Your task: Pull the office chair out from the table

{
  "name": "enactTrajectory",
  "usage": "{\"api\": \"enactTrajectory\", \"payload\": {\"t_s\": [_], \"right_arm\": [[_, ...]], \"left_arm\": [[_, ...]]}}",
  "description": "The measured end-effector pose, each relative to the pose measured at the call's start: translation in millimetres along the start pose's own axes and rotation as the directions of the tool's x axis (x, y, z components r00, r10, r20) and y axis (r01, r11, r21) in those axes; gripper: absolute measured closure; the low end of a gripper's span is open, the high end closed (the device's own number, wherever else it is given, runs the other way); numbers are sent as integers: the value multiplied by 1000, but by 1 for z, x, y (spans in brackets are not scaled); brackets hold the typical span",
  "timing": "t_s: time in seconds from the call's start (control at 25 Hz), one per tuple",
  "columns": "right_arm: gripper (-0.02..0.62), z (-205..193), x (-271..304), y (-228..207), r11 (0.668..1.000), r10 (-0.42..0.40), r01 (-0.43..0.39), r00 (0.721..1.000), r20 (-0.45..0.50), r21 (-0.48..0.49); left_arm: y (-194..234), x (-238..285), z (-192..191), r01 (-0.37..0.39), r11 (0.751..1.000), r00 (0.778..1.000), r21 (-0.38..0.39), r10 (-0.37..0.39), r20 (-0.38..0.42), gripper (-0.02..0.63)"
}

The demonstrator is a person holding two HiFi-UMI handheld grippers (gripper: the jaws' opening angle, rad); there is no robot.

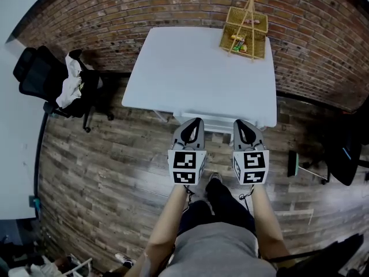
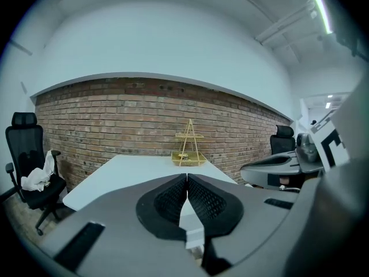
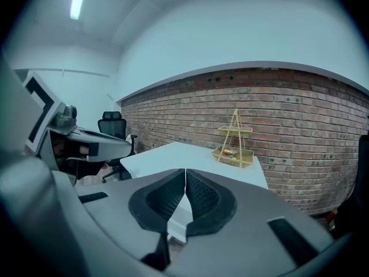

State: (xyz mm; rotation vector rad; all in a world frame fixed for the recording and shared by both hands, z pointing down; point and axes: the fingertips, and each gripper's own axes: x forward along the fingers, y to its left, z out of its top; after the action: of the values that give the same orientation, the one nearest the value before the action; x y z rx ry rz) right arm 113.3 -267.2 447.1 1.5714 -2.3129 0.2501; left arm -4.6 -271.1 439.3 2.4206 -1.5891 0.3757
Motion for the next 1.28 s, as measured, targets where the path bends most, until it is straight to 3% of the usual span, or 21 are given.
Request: {"api": "enactTrajectory", "payload": {"t_s": [0.36,0.4,0.48,0.6,0.76,0.84,0.96,1.04,1.16,1.28], "right_arm": [[578,-15,40,11,974,156,-173,980,-122,-144],[556,-19,43,14,968,172,-194,974,-146,-156],[449,-26,50,18,957,197,-230,962,-189,-175],[449,-34,61,20,947,188,-236,957,-219,-219],[449,-51,66,23,922,199,-279,936,-289,-267],[449,-61,66,20,904,200,-309,917,-344,-297],[449,-70,69,14,862,187,-343,899,-395,-373],[449,-75,69,10,802,166,-376,886,-432,-464],[449,-83,73,2,710,128,-424,862,-490,-562],[469,-87,77,1,677,140,-465,842,-520,-570]], "left_arm": [[11,30,-5,11,1000,999,-1,-11,-33,592],[13,32,-6,18,1000,999,5,-18,-43,591],[18,34,-8,27,1000,998,13,-27,-56,592],[29,40,-10,41,999,997,6,-41,-60,591],[22,49,-19,167,985,982,47,-162,-100,591],[12,55,-25,249,961,961,116,-231,-152,589],[0,63,-37,361,906,924,222,-314,-219,572],[-7,66,-44,439,856,888,271,-369,-273,454],[-12,74,-55,529,769,836,359,-399,-376,426],[-14,81,-69,590,687,792,423,-391,-469,420]]}}
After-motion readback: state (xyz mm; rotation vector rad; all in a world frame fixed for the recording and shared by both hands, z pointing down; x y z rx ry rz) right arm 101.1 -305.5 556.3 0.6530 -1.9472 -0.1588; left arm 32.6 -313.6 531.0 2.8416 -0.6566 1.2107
